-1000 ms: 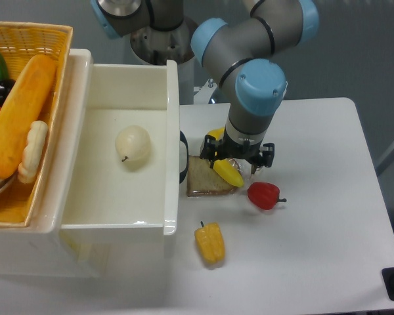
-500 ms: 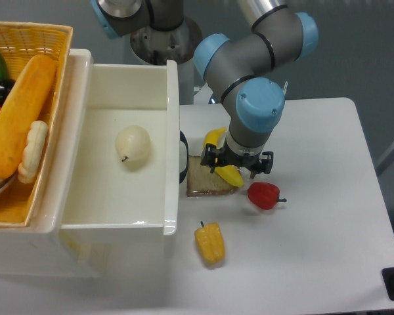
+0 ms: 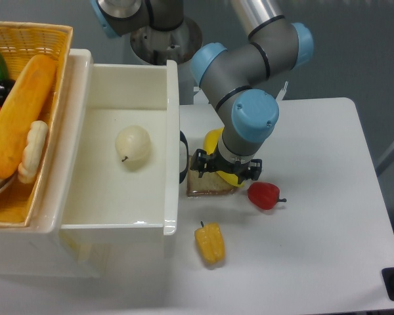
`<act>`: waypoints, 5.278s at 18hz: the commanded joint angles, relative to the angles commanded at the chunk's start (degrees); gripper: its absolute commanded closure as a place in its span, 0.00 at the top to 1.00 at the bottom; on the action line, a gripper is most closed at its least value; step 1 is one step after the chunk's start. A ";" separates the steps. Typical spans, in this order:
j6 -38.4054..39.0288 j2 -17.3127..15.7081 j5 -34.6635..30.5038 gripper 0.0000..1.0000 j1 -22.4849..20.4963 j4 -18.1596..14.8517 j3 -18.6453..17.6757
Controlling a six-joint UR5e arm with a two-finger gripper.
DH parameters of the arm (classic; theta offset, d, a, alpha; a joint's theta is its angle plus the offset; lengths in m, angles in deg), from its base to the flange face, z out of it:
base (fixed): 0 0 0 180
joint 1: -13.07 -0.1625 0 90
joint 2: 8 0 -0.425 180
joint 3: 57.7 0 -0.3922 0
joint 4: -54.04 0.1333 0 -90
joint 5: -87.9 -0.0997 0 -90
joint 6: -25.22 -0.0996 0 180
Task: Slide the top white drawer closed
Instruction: 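Lower the gripper and move it toward the open drawer's front, then push the drawer front with the gripper, sliding the drawer inward, then keep pushing the drawer front until the drawer is flush shut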
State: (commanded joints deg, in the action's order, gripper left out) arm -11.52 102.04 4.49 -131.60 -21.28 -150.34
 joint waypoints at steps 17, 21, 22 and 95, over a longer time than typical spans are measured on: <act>-0.26 -0.62 3.96 1.00 1.76 -1.58 0.00; -0.44 -0.62 4.40 1.00 2.81 -1.49 0.00; -0.35 -0.70 4.40 1.00 3.33 -1.49 0.00; 1.67 -1.76 4.75 1.00 13.54 -3.69 -0.17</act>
State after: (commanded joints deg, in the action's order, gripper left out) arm -9.85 100.28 9.24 -118.07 -24.97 -150.51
